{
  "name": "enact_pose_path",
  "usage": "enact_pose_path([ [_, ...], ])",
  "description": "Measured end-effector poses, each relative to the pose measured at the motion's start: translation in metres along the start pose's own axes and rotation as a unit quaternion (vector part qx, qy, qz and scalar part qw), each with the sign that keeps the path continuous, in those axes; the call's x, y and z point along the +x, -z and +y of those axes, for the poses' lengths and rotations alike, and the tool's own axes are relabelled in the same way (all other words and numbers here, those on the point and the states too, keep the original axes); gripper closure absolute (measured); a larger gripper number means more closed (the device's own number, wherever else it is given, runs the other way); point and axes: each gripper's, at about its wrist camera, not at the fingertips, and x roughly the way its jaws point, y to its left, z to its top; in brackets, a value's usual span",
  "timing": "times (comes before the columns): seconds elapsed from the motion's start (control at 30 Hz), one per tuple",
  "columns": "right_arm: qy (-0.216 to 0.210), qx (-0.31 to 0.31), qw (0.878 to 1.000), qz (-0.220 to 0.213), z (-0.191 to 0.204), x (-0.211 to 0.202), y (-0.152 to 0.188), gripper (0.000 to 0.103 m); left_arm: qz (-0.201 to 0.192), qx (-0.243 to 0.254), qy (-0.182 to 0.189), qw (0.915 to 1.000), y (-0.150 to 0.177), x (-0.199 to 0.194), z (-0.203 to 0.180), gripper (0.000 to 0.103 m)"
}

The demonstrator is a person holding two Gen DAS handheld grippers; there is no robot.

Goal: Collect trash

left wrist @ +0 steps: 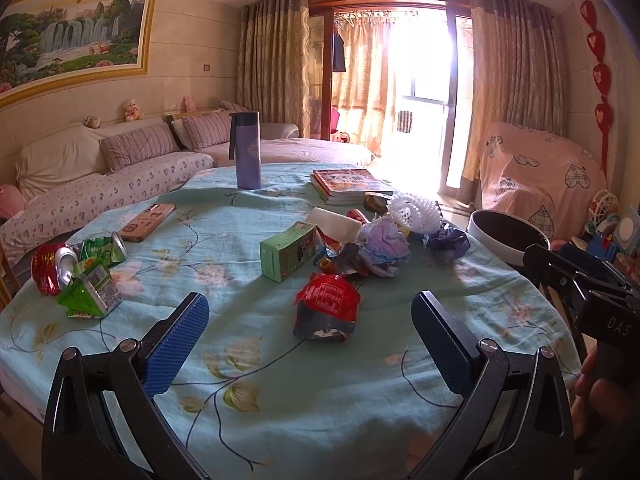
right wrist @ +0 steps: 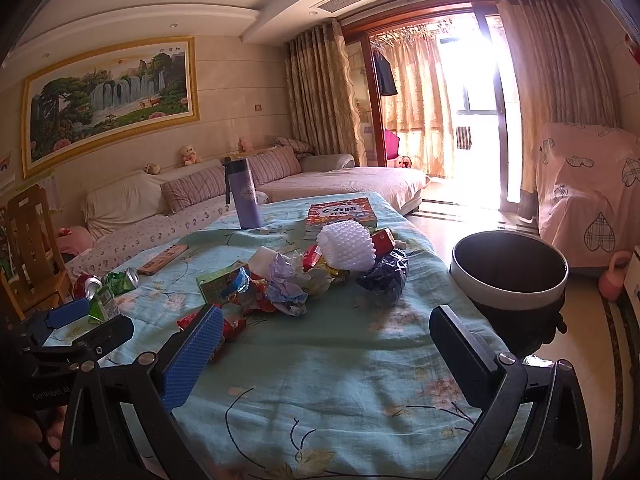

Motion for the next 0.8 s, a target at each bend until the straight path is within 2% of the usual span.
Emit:
enact_pose_path([
  [0.27, -0.022, 0.005, 1.0, 0.013, -0.001, 0.012, -0.002, 0.0, 0.016, -0.01, 0.002, 0.9998, 0.0, 0.013, 0.006, 0.0],
  [0.6, -0.065, 0.012, 0.995, 0.073, 0.0, 0.065, -0.003, 0.001, 0.065, -0.043, 0.016, 0.9969, -0.004, 0.057, 0.028, 0.0],
  [0.8, -0.089, 0.037, 0.989, 0.112, -0.005, 0.095, -0.005, 0.008, 0.082, -0.034, 0.026, 0.9957, -0.004, 0.071, 0.021, 0.0],
])
